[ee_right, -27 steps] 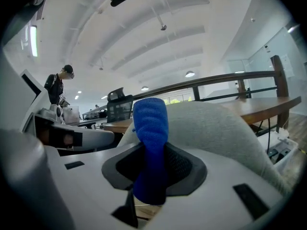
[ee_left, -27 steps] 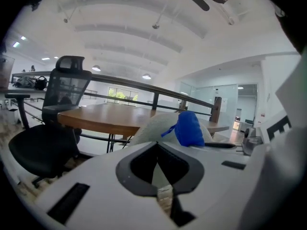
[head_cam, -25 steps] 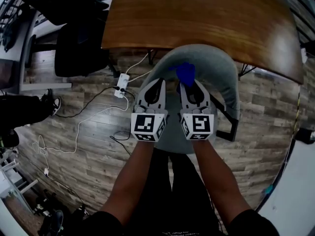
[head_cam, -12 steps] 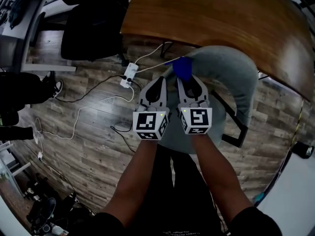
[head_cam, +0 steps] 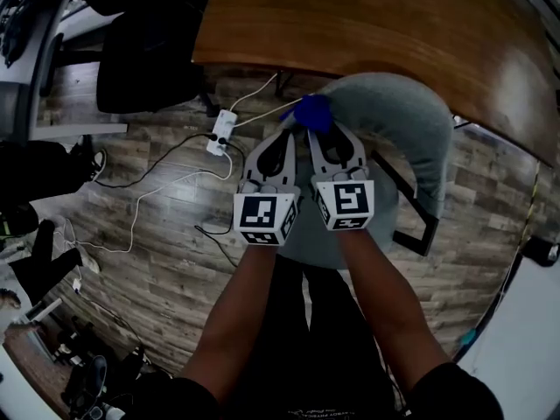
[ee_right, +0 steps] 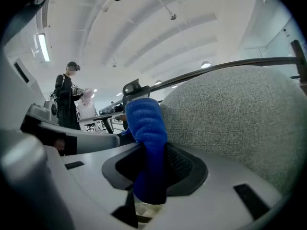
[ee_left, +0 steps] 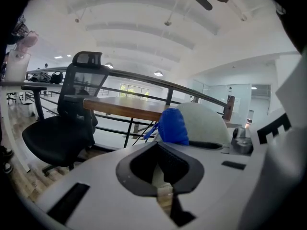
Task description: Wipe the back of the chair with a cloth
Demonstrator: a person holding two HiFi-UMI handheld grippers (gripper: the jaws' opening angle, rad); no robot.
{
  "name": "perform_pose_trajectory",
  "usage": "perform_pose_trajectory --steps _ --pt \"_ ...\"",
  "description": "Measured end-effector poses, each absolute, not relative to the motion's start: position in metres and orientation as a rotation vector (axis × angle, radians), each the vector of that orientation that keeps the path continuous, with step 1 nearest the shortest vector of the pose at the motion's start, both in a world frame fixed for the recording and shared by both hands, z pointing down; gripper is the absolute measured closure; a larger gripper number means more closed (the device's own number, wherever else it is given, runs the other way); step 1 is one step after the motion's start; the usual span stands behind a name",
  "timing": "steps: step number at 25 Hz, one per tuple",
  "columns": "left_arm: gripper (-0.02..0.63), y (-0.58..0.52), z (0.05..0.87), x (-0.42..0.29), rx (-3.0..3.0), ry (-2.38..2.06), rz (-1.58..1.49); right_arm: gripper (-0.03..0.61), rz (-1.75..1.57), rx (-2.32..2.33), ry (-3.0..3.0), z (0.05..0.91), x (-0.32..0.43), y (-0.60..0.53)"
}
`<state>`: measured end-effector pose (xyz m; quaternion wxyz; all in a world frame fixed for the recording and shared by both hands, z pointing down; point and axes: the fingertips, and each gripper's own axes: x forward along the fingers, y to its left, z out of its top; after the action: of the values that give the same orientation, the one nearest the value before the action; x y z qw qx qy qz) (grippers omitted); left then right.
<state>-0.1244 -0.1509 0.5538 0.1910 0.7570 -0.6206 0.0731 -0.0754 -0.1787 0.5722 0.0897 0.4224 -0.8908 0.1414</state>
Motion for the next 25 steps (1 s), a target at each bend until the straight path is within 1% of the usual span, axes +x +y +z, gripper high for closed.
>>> perform_pose_trajectory --steps 7,25 --pt "0.607 -0.159 0.558 -0.104 2.172 -1.676 0.236 0.468 0.371 1.352 -2.612 0.571 -0.052 -0.189" --pt "0.607 -0.174 0.562 -0.028 2.303 -1.517 0.289 0.468 0.406 1.590 -2.526 0.573 0.028 -0.214"
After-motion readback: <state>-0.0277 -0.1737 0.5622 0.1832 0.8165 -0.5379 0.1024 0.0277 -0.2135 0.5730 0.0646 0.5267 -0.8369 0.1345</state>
